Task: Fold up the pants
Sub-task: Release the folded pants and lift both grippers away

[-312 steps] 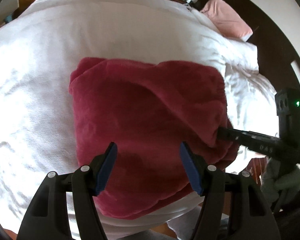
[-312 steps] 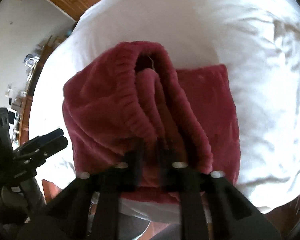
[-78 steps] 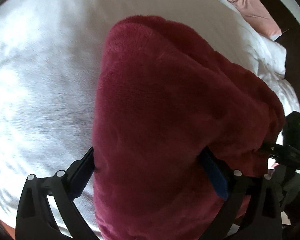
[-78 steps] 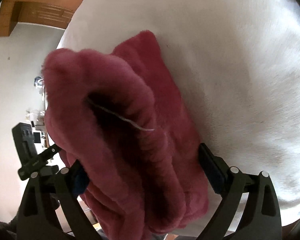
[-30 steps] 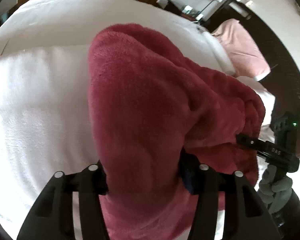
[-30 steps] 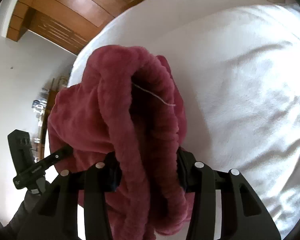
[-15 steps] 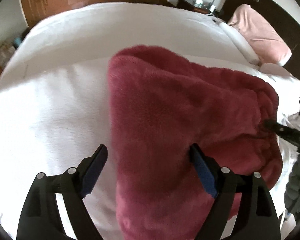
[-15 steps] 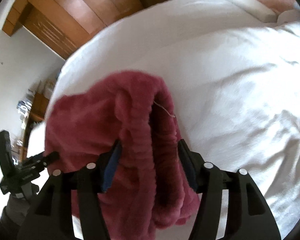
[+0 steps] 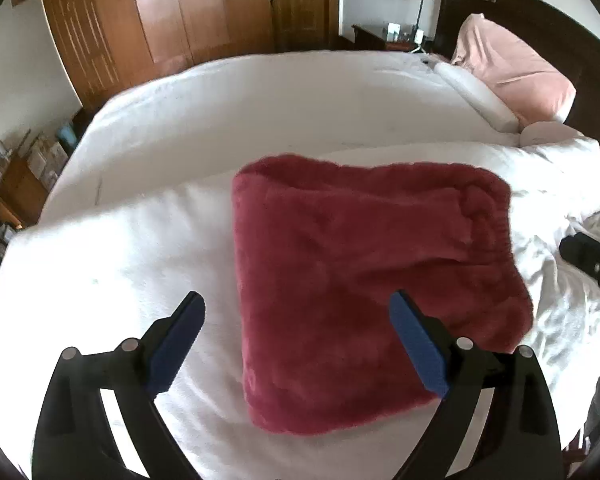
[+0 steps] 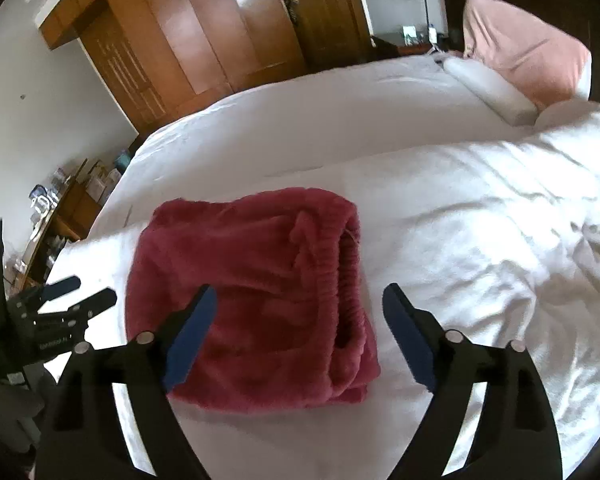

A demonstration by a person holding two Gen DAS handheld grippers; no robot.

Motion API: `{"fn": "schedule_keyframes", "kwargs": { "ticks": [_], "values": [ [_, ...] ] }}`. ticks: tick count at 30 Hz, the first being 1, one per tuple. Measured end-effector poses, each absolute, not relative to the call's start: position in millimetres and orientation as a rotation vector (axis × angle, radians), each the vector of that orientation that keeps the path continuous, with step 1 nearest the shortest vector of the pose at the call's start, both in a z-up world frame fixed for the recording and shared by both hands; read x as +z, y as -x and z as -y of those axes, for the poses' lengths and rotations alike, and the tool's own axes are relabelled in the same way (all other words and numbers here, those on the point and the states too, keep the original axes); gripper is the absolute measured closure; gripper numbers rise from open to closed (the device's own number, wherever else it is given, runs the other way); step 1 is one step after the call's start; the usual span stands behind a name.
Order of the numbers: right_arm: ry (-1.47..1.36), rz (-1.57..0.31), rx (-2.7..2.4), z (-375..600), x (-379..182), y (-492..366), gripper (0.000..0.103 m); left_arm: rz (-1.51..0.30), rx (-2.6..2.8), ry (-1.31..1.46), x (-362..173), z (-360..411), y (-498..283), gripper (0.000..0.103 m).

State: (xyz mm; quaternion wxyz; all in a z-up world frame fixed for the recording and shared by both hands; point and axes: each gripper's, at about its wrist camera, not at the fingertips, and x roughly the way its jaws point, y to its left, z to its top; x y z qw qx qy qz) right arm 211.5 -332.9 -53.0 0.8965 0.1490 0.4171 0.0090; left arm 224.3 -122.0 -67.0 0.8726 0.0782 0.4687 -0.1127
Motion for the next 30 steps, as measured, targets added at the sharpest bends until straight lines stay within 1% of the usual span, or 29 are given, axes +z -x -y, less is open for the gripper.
{"fn": "schedule_keyframes", "kwargs": {
  "ticks": [2,5,16,24,30],
  "values": [
    [-0.29,-0.852,0.025,330.9,-49.6,-203.4,0.008,-0.958,-0.231,-0.177,-56.2,121.1,-212.8,0.01],
    [-0.242,-0.838,0.028,322.8,-39.2,-191.9,0.007,-0.936,-0.23,-0.181,-43.9,126.6,-205.7,0.01],
    [-0.113,-0.832,0.034,284.0,-16.1,-159.8,0.005,-0.871,-0.154,-0.203,-6.1,134.7,-165.4,0.01],
    [-0.081,-0.788,0.054,267.9,1.9,-142.5,0.003,-0.841,-0.125,-0.212,9.7,138.4,-144.0,0.01],
    [-0.065,-0.774,0.069,262.5,8.0,-133.1,0.003,-0.877,-0.133,-0.19,9.6,136.3,-138.5,0.01]
  ]
}}
